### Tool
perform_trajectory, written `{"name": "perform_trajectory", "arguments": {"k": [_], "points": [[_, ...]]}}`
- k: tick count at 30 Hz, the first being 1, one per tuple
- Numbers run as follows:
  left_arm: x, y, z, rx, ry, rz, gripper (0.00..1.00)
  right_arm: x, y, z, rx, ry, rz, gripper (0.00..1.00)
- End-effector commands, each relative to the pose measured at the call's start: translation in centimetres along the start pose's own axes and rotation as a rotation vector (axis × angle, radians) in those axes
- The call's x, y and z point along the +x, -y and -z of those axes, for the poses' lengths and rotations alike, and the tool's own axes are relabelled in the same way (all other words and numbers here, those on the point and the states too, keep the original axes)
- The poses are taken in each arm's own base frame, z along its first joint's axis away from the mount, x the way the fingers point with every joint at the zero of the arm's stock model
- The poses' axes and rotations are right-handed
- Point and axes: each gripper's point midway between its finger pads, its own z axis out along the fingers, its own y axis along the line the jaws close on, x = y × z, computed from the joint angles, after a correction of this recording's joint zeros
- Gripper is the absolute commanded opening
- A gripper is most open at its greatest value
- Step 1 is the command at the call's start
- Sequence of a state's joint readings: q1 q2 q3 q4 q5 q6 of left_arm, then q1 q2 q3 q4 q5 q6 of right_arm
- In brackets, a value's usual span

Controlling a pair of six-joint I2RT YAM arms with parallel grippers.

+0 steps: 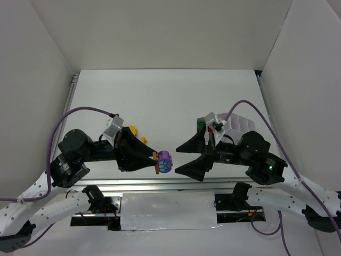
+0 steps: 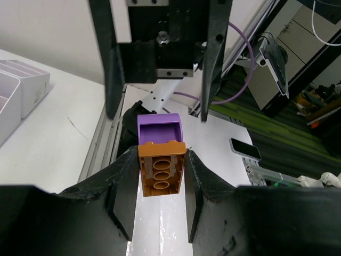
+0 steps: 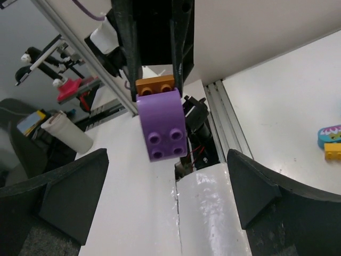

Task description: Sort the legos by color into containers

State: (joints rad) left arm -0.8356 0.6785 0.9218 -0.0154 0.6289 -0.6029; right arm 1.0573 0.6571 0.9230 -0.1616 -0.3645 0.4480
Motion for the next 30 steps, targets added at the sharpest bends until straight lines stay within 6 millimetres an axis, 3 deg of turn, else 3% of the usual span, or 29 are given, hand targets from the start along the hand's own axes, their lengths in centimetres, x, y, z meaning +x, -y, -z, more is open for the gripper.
{"name": "perform_trajectory", "arguments": {"k": [1, 9, 12, 13, 18, 20, 30], "points": [[-1.5, 1.9, 0.3, 0.078, 0.039, -0.077, 0.00, -1.4, -1.8, -1.4, -0.106, 0.010, 0.022, 1.00], [-1.4, 1.4, 0.4, 0.049, 0.048, -0.073, 0.00, -0.9, -1.7, -3.3, -0.161, 0.001, -0.013, 0.92], [-1.2, 1.2, 0.2, 0.048, 0.043, -0.069, 0.00, -1.0, -1.6, -3.5, -0.160, 0.013, -0.004, 0.71], [-1.2, 1.1, 0.2, 0.048, 0.043, -0.068, 0.00, -1.0, -1.7, -3.6, -0.171, 0.017, -0.003, 0.57], [-1.2, 0.8, 0.1, 0.034, 0.046, -0.065, 0.00, -0.5, -3.0, -3.6, -0.260, -0.003, 0.008, 0.26], [-1.3, 1.0, 0.1, 0.040, 0.047, -0.069, 0.00, -0.2, -3.0, -3.5, -0.273, -0.006, 0.031, 0.02], [-1.7, 1.7, 1.0, 0.040, 0.067, -0.119, 0.00, 0.6, -1.9, -1.5, -0.211, 0.016, 0.151, 0.00]]}}
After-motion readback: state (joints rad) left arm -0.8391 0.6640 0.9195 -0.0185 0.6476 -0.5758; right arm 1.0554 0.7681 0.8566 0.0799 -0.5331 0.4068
